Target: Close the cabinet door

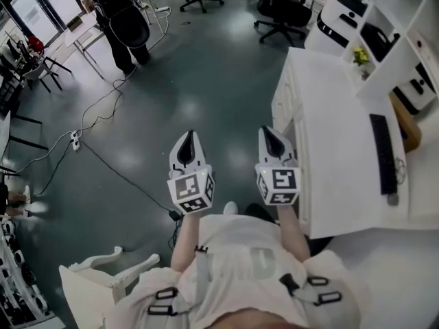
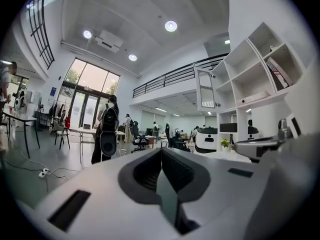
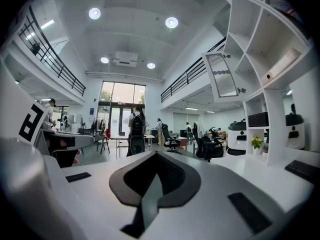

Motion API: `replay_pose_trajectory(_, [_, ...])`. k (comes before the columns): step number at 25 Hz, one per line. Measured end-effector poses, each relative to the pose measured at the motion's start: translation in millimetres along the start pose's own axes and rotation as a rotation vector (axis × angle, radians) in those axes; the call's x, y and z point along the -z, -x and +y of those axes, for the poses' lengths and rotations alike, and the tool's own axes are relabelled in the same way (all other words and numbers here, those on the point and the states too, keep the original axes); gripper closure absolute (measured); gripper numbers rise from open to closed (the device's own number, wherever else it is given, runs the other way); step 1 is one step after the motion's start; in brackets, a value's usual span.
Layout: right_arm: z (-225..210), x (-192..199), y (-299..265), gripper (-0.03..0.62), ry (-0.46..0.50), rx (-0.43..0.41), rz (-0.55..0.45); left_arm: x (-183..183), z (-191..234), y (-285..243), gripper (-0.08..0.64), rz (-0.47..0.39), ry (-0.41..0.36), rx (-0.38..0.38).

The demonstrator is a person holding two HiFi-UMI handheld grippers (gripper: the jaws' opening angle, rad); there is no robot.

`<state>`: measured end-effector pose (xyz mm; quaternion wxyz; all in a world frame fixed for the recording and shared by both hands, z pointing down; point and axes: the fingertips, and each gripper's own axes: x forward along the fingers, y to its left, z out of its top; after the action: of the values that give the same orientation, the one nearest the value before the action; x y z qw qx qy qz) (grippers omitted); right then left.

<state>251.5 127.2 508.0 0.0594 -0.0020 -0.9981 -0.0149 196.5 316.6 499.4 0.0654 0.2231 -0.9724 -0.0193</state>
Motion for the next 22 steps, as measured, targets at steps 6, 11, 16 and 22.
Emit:
replay_pose_trajectory(6, [-1, -10, -16, 0.589, 0.001, 0.027, -0.009, 1, 9, -33, 0.554, -0.003, 0.030, 0.039])
replay_pose_trajectory(11, [-30, 4, -44, 0.589, -0.041, 0.075, 0.014, 1, 0, -63, 0.555, -0.034, 0.023, 0.083])
replay_pose_trajectory(16, [-49, 14, -87, 0.589, -0.016, 0.077, 0.017, 13, 9, -110, 0.554, -0.024, 0.056, 0.069])
replay_pose_trajectory(22, [-77, 7, -170, 0.589, -0.067, 0.047, 0.038, -1, 17, -191, 0.554, -0.035, 0.082, 0.066])
